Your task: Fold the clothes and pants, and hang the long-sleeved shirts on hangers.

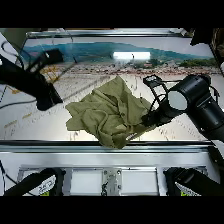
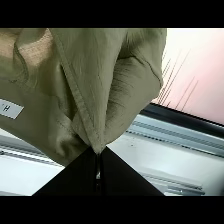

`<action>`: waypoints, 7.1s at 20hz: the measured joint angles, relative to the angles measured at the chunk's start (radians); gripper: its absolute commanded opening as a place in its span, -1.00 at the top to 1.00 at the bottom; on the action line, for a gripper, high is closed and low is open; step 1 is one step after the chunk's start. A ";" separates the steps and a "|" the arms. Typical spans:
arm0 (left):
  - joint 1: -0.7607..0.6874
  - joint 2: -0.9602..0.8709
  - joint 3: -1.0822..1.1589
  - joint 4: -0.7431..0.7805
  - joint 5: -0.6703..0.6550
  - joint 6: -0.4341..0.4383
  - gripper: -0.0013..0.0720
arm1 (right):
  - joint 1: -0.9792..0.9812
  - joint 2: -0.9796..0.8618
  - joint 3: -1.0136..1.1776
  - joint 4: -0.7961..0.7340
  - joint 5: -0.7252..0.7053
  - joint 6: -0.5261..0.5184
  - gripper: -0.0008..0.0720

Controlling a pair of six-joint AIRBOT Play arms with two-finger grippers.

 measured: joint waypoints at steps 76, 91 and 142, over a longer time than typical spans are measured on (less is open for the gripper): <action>-0.299 0.138 -0.803 -0.295 0.570 0.284 0.94 | 0.185 -0.030 0.140 0.238 -0.277 -0.007 0.94; -0.299 0.138 -0.803 -0.295 0.570 0.284 0.94 | 0.040 -0.022 0.206 0.424 -0.136 -0.273 -0.87; -0.299 0.137 -0.806 -0.283 0.560 0.285 0.94 | -0.753 -0.214 -0.425 1.240 0.006 -1.868 -0.26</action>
